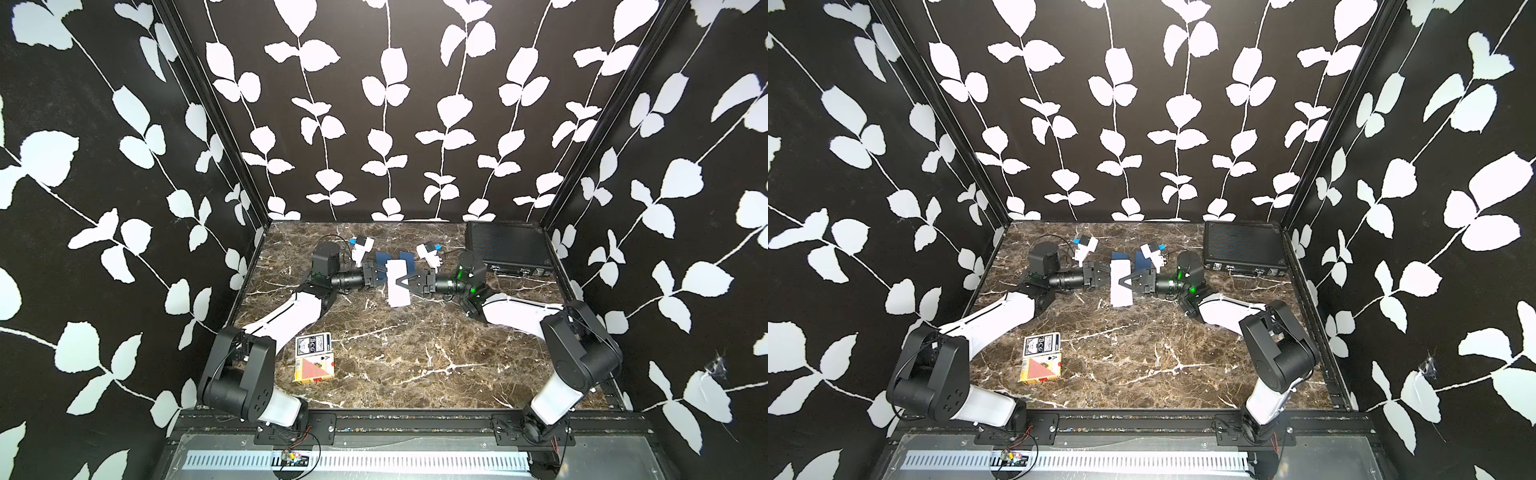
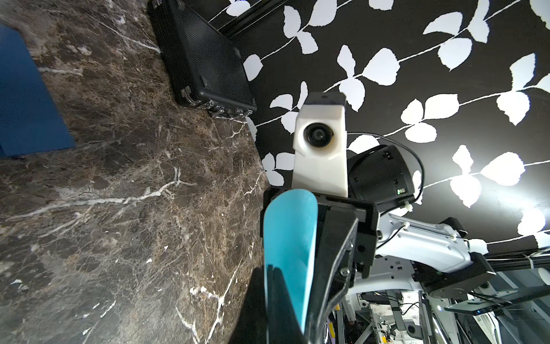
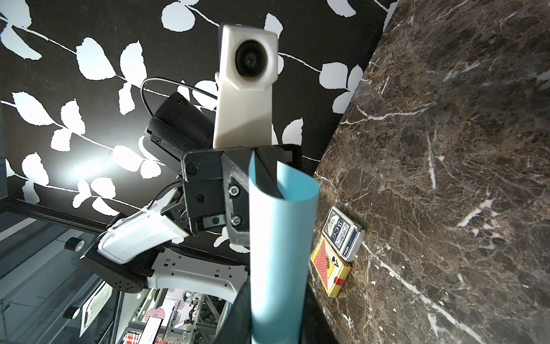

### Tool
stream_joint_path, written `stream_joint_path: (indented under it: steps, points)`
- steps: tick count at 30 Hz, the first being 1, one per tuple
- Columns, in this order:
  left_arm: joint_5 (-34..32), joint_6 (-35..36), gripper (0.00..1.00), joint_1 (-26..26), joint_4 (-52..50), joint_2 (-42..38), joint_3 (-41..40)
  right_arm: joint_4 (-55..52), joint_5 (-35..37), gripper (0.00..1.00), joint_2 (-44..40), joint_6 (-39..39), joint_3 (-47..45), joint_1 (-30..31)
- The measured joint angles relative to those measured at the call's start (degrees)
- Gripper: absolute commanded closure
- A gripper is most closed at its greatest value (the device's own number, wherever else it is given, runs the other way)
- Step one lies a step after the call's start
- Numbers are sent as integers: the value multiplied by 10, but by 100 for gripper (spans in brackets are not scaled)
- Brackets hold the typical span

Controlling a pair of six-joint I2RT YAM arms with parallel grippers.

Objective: Fold the square paper along the opposite sides
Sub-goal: Fold the paper.

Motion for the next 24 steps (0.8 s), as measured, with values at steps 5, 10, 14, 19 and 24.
stream_joint_path:
  steps: [5,10,14,19,24]
  points:
    - [0,0,100,0,0,0,0,-3,-6,78,0,0,0,0]
    - [0,0,100,0,0,0,0,-9,-14,79,0,0,0,0]
    - [0,0,100,0,0,0,0,-15,-19,82,0,-3,0,0]
    - [0,0,100,0,0,0,0,-20,-19,85,0,-5,0,0]
    - [0,0,100,0,0,0,0,-29,-15,87,0,-10,0,0]
